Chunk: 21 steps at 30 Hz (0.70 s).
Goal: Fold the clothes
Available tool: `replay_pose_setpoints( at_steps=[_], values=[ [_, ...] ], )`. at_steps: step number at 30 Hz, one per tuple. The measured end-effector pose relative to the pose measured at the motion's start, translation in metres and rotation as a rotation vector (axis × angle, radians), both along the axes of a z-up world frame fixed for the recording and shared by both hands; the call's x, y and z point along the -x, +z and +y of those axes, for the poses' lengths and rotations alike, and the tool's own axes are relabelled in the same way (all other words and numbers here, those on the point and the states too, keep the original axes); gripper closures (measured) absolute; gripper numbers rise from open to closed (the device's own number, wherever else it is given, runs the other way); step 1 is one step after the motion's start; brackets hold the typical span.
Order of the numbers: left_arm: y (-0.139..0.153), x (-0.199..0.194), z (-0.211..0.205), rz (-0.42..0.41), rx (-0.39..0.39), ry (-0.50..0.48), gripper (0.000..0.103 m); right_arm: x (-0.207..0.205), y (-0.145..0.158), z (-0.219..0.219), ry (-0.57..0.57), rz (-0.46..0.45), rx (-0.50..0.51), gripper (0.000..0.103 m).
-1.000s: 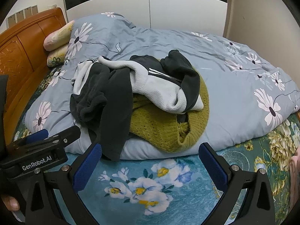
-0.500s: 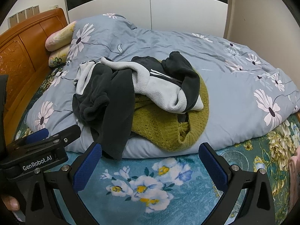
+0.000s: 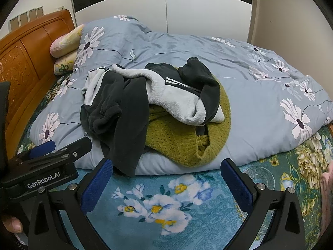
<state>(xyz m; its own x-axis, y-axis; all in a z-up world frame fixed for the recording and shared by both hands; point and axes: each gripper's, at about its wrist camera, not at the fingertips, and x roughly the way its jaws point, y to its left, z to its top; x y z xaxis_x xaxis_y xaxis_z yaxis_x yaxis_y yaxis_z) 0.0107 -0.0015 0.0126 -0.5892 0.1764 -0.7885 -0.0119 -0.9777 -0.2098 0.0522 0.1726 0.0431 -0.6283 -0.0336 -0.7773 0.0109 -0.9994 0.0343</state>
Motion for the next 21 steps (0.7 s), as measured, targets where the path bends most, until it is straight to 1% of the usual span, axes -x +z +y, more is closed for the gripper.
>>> replay_pose_setpoints(
  at_steps=[10, 21],
  values=[
    [-0.005, 0.005, 0.002, -0.012, 0.009, -0.001, 0.0, 0.006, -0.005, 0.002, 0.005, -0.01, 0.006, 0.0],
    [-0.014, 0.01, 0.013, -0.038, 0.034, -0.01, 0.0, 0.008, -0.018, 0.013, 0.004, -0.031, 0.041, 0.0]
  ],
)
